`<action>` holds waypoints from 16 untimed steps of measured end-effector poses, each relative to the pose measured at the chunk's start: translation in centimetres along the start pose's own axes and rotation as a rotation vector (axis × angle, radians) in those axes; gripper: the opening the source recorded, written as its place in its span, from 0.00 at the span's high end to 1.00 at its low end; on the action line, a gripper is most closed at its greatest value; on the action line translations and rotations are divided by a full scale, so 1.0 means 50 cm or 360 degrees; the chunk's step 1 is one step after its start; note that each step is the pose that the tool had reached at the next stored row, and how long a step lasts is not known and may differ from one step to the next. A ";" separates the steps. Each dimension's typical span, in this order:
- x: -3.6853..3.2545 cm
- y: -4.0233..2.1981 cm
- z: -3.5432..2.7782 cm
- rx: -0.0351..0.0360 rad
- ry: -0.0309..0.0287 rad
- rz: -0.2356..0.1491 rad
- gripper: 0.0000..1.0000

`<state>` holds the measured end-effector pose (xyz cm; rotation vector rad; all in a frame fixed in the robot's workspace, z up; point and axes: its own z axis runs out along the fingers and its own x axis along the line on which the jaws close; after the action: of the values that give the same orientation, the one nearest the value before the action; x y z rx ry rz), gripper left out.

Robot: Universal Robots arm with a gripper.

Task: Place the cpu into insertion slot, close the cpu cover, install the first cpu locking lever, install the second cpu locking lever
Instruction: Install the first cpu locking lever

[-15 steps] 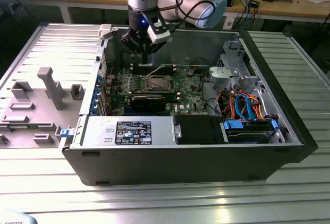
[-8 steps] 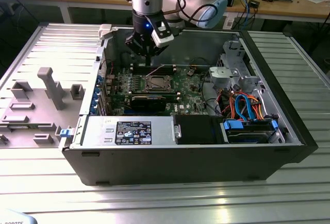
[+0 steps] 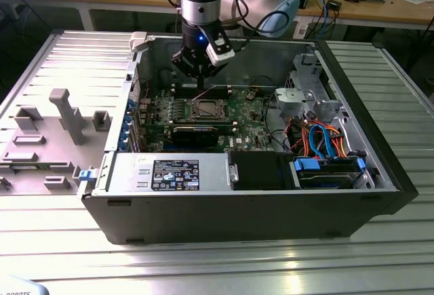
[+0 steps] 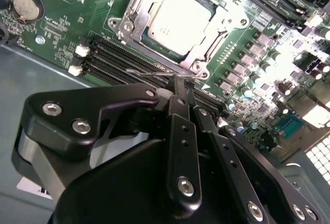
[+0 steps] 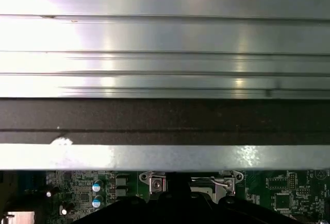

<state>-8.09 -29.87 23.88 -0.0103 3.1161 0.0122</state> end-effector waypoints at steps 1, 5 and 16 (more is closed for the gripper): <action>0.000 0.000 0.001 0.0000 0.00003 0.0000 0.89; -0.003 0.000 0.002 0.0000 0.00001 0.0000 0.89; -0.015 0.002 0.013 0.0001 0.00088 0.0000 0.89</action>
<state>-7.33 -29.74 23.23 -0.0099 3.1217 0.0114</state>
